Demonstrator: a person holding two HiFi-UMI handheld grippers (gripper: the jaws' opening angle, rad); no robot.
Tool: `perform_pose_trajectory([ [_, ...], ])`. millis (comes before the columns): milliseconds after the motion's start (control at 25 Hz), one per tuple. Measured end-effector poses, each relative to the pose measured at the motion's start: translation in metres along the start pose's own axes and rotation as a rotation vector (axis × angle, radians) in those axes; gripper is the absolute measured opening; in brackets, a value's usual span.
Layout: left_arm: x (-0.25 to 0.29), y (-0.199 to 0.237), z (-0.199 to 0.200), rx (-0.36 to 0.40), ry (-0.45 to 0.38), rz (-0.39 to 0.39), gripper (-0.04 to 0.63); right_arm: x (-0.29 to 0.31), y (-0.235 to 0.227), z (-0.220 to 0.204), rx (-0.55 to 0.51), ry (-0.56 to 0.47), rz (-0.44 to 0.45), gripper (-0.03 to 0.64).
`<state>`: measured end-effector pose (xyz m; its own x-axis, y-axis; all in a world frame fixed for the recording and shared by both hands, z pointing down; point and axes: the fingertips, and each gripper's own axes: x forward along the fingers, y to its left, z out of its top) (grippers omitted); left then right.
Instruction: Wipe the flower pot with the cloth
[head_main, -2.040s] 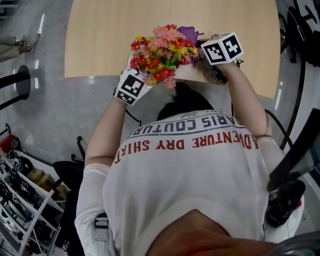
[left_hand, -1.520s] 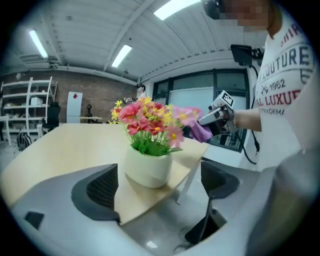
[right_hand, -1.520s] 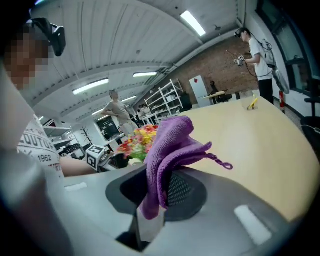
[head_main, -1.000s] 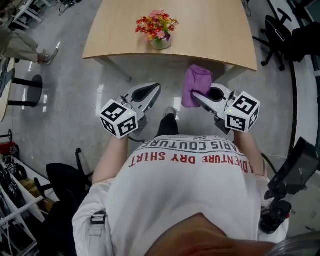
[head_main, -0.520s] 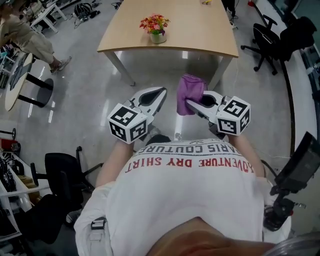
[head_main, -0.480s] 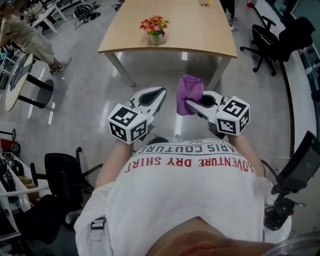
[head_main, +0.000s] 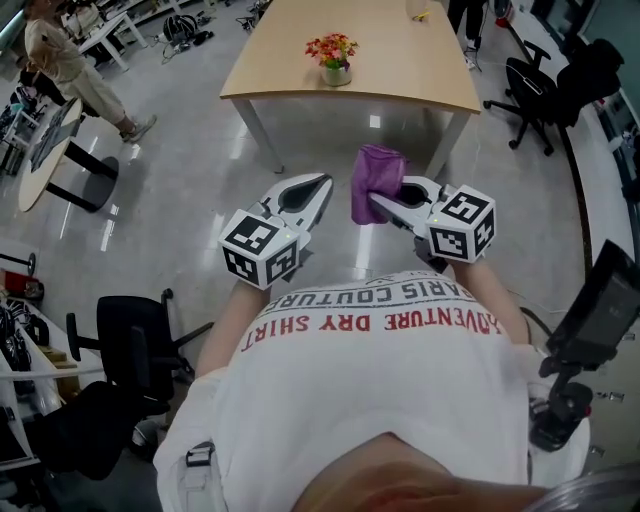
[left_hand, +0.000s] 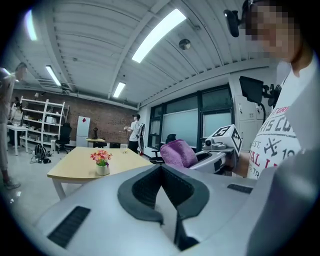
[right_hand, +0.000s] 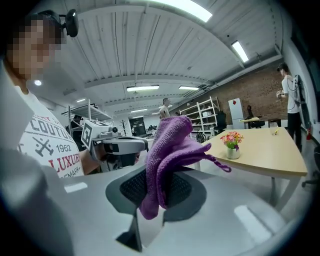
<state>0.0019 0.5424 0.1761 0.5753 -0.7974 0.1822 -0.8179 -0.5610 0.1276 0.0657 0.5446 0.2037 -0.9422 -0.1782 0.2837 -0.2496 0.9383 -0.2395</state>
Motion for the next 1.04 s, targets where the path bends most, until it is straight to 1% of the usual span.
perform_pose_trajectory([
  [80, -0.034, 0.006, -0.004, 0.0, -0.004, 0.009, 0.002, 0.017, 0.027, -0.001, -0.002, -0.001, -0.008, 0.054],
  [160, -0.055, 0.014, -0.007, -0.012, -0.002, 0.016, 0.002, 0.029, 0.044, -0.004, 0.005, 0.0, -0.014, 0.054],
  [320, -0.06, 0.023, -0.004, -0.037, 0.006, 0.002, 0.002, 0.032, 0.051, 0.0, 0.022, -0.011, -0.036, 0.054],
  [520, -0.061, 0.018, -0.011, -0.006, 0.014, -0.039, 0.002, 0.03, 0.061, -0.008, 0.043, -0.022, -0.073, 0.054],
  [600, -0.076, 0.015, -0.018, -0.001, 0.016, -0.055, 0.002, 0.033, 0.079, -0.014, 0.045, -0.023, -0.09, 0.054],
  [760, -0.109, 0.014, -0.022, -0.027, 0.005, -0.084, 0.002, 0.044, 0.114, -0.018, 0.04, -0.03, -0.115, 0.054],
  [1040, -0.126, 0.023, -0.035, -0.039, 0.009, -0.088, 0.002, 0.059, 0.128, -0.027, 0.05, -0.02, -0.116, 0.054],
])
